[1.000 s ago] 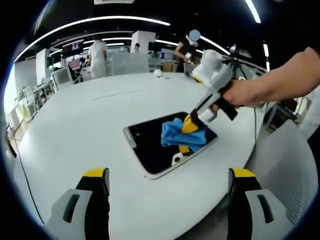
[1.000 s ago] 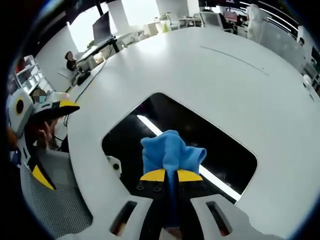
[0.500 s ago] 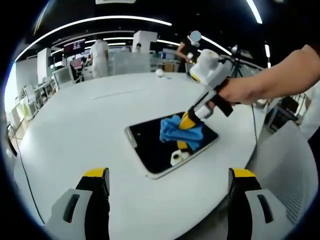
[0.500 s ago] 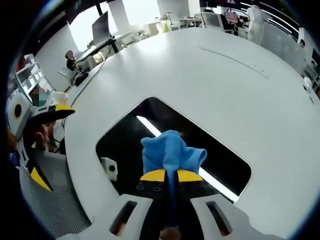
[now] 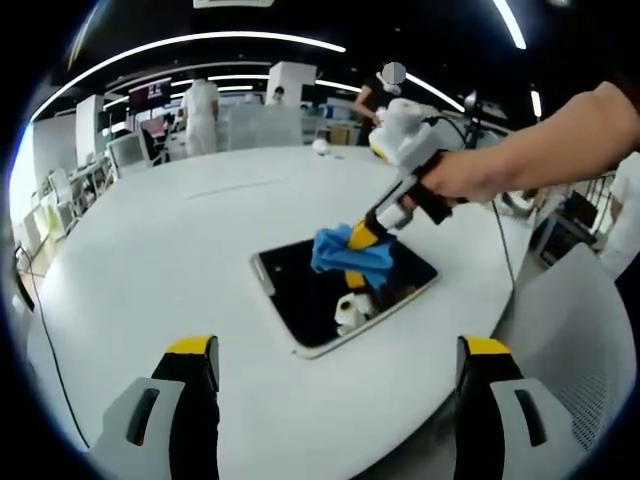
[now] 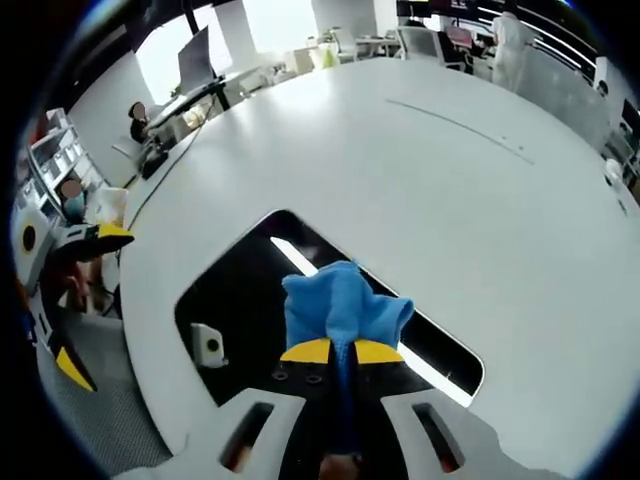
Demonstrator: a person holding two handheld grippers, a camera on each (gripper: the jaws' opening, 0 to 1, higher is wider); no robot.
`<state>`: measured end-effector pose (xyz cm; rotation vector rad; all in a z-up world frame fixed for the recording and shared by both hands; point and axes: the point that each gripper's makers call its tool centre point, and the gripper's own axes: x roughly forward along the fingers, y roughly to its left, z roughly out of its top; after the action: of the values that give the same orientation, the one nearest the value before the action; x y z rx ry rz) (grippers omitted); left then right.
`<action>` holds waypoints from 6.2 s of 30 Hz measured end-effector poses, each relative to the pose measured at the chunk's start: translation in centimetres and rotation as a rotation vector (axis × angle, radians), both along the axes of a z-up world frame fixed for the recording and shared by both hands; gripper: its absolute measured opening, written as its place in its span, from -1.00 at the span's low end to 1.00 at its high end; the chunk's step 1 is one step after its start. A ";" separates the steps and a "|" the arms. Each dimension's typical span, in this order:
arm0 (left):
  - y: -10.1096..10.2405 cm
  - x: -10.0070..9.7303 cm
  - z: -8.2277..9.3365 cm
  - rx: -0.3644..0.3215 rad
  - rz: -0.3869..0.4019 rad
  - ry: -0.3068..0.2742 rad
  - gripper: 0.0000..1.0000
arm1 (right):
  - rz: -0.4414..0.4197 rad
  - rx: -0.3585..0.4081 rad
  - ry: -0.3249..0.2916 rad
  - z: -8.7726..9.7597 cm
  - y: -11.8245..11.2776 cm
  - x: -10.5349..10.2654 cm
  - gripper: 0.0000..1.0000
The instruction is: Wipe the mirror surface with the cleaning cloth until all visible marks leave the cleaned area.
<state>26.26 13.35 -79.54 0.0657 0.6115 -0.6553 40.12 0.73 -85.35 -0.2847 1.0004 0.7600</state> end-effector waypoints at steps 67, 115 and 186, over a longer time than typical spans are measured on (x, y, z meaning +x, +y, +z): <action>0.5 0.1 -0.4 0.046 0.014 0.006 0.98 | 0.046 -0.063 -0.008 0.0 -2.7 3.0 -0.98; 0.7 0.2 -0.3 0.063 0.011 -0.011 0.98 | -0.022 -0.089 -0.054 0.0 -3.9 -2.6 -0.99; -0.1 0.4 1.2 -0.025 -0.001 -0.071 0.99 | -0.055 0.022 -0.028 0.0 -3.1 -10.6 -0.99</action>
<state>26.70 13.23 -78.38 0.0655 0.5349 -0.6589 29.52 -2.42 -85.39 -0.2469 0.9694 0.7153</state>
